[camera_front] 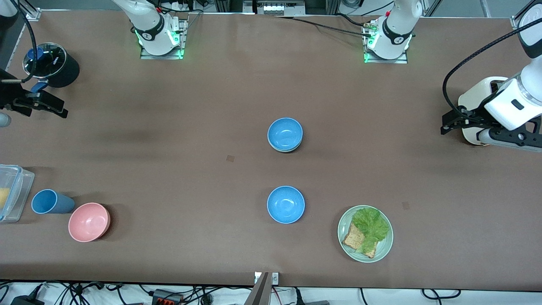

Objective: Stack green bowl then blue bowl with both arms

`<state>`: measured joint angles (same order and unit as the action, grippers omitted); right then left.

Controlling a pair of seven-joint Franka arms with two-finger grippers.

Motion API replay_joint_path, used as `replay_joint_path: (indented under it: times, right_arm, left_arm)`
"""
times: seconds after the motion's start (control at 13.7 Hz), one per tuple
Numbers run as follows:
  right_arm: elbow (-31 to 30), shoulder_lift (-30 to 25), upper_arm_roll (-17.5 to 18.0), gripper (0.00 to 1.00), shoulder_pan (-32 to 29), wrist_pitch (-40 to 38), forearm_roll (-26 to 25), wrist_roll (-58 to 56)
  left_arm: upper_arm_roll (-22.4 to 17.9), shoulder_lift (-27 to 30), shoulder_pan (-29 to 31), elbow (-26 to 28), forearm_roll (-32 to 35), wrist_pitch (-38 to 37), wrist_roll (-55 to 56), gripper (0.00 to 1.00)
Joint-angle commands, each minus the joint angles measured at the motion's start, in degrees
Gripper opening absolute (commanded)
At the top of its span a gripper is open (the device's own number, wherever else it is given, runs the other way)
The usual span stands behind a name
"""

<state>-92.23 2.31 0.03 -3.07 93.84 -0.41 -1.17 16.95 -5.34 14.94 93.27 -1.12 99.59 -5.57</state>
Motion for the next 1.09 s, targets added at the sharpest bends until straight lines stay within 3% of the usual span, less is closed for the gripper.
replay_joint_path:
  times: [0.0,0.73,1.02]
  right_arm:
    - [-0.8,-0.8,0.2,1.0,0.2,0.8,-0.4,-1.1]
    - [-0.8,-0.8,0.2,1.0,1.2,0.7,-0.3,-1.3]
    - [-0.6,-0.5,0.2,1.0,1.2,0.7,-0.3,-1.1]
  left_arm:
    - [-1.4,2.7,-0.2,1.3,-1.2,-3.6,-2.1,1.0]
    - [-1.2,2.8,-2.3,0.4,-1.0,-4.2,4.7,1.0]
    - [-0.9,-0.9,-2.1,-4.2,-0.9,-7.5,4.7,1.0]
